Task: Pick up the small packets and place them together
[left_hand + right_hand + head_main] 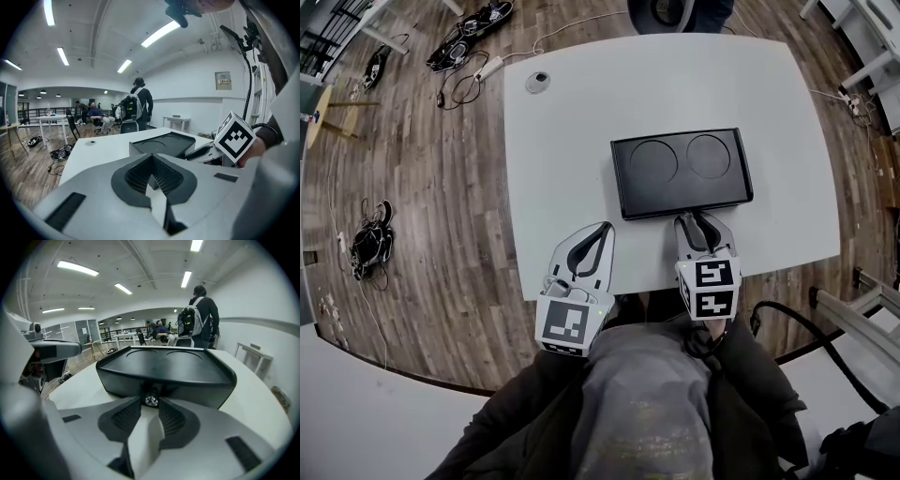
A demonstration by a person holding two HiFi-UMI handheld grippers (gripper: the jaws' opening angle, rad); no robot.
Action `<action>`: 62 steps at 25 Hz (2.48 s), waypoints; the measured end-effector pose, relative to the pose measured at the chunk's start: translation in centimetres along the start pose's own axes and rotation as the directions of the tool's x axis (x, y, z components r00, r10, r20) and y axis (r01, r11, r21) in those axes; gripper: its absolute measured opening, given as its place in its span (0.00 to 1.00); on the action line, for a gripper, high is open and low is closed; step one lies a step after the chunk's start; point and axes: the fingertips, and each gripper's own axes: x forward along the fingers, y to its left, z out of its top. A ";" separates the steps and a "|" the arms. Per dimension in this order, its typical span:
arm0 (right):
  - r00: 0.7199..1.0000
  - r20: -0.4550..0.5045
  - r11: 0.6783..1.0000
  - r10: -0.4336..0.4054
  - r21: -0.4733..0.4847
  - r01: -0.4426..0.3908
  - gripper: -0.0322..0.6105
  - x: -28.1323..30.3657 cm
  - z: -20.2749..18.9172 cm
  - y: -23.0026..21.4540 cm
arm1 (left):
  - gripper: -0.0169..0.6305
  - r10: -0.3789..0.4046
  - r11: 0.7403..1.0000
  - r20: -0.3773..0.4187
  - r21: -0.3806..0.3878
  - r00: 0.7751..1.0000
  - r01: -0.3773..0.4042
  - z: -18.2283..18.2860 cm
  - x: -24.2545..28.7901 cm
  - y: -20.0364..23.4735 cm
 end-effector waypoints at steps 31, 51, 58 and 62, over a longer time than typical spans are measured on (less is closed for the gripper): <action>1.000 -0.012 0.998 -0.025 0.064 0.026 0.17 -3.1 -2.9 1.1 | 0.03 -0.038 0.999 0.028 0.021 0.999 0.038 -0.4 -2.3 -2.1; 1.000 0.008 0.996 -0.029 0.088 0.028 0.17 -7.0 -7.0 2.5 | 0.03 -0.089 0.995 0.029 0.058 0.996 0.087 -1.2 -4.4 -5.6; 1.000 0.010 0.995 -0.029 0.095 0.028 0.17 -7.4 -7.8 2.7 | 0.03 -0.103 0.993 0.023 0.063 0.994 0.101 -1.5 -4.7 -6.4; 0.999 0.014 0.994 -0.029 0.106 0.027 0.17 -7.4 -8.0 2.9 | 0.03 -0.107 0.992 0.016 0.065 0.994 0.106 -1.7 -4.8 -6.4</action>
